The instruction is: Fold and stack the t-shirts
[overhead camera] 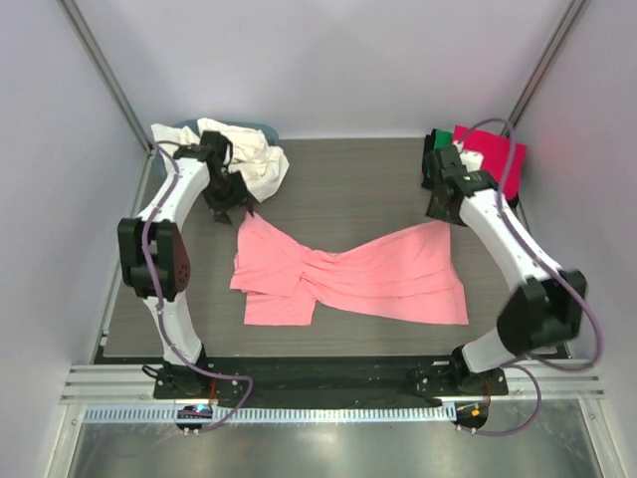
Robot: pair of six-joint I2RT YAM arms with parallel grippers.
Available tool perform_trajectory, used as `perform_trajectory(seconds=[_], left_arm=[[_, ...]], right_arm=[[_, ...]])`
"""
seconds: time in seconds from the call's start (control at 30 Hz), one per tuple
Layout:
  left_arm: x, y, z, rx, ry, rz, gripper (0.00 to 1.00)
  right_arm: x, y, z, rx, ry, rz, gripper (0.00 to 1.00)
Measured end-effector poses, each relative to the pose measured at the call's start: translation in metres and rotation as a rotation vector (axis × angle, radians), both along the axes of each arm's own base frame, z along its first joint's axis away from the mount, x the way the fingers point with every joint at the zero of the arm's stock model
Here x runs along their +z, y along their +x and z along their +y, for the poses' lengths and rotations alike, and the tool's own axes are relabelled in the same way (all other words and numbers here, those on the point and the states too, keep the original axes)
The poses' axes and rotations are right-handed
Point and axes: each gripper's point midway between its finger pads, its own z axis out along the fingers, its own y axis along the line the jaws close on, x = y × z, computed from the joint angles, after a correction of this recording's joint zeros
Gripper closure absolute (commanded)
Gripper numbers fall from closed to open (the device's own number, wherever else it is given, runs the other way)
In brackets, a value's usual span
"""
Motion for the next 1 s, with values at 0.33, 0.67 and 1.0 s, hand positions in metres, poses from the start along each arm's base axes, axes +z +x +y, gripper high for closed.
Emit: perform_trajectory(seconds=[0.33, 0.67, 1.0], left_arm=[[-0.030, -0.100, 0.033, 0.051, 0.103, 0.038, 0.43], [-0.115, -0.173, 0.037, 0.182, 0.067, 0.108, 0.53], [-0.128, -0.134, 0.036, 0.253, 0.047, -0.009, 0.56]], right_arm=[[-0.105, -0.028, 0.016, 0.127, 0.121, 0.270, 0.13], [-0.109, -0.061, 0.025, 0.165, 0.224, 0.188, 0.14], [-0.092, -0.074, 0.049, 0.235, 0.376, 0.078, 0.16]])
